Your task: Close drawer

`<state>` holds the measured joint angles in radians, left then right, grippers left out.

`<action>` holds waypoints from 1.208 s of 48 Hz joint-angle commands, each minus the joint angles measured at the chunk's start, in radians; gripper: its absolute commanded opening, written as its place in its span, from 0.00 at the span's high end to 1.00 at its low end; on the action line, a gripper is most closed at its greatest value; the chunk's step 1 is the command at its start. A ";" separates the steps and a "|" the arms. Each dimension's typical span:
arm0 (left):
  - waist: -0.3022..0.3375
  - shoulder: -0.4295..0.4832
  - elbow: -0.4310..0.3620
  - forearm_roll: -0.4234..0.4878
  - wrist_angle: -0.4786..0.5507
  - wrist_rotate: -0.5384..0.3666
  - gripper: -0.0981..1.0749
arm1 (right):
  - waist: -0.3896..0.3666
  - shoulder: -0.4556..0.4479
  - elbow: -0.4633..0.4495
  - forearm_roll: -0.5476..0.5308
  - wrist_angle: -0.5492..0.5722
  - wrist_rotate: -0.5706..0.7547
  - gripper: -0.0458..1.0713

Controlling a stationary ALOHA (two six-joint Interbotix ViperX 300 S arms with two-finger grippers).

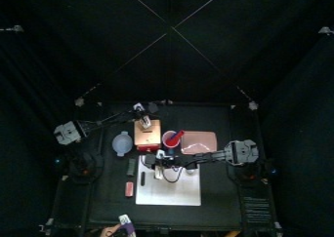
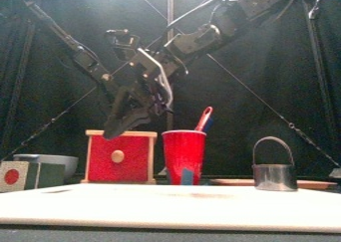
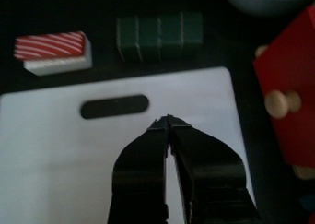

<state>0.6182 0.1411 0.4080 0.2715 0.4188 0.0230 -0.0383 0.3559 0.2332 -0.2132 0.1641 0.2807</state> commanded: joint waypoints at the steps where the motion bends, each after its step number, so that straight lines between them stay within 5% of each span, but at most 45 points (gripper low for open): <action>1: -0.011 -0.014 -0.008 0.000 -0.011 -0.002 0.92 | -0.017 0.003 -0.031 -0.034 -0.021 0.000 0.75; 41: -0.020 -0.011 0.005 -0.002 -0.017 -0.003 0.92 | -0.133 0.087 -0.169 -0.216 0.018 0.000 0.75; 50: -0.015 -0.052 0.012 0.000 -0.052 -0.009 0.92 | -0.067 0.037 -0.149 -0.123 0.060 0.003 0.75; 58: -0.014 -0.167 0.081 -0.015 -0.183 -0.012 0.92 | 0.037 -0.118 -0.018 -0.043 0.054 0.009 0.75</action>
<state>0.6029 0.0399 0.4786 0.2638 0.2930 0.0123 -0.0506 0.3590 0.1749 -0.2792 0.2286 0.2869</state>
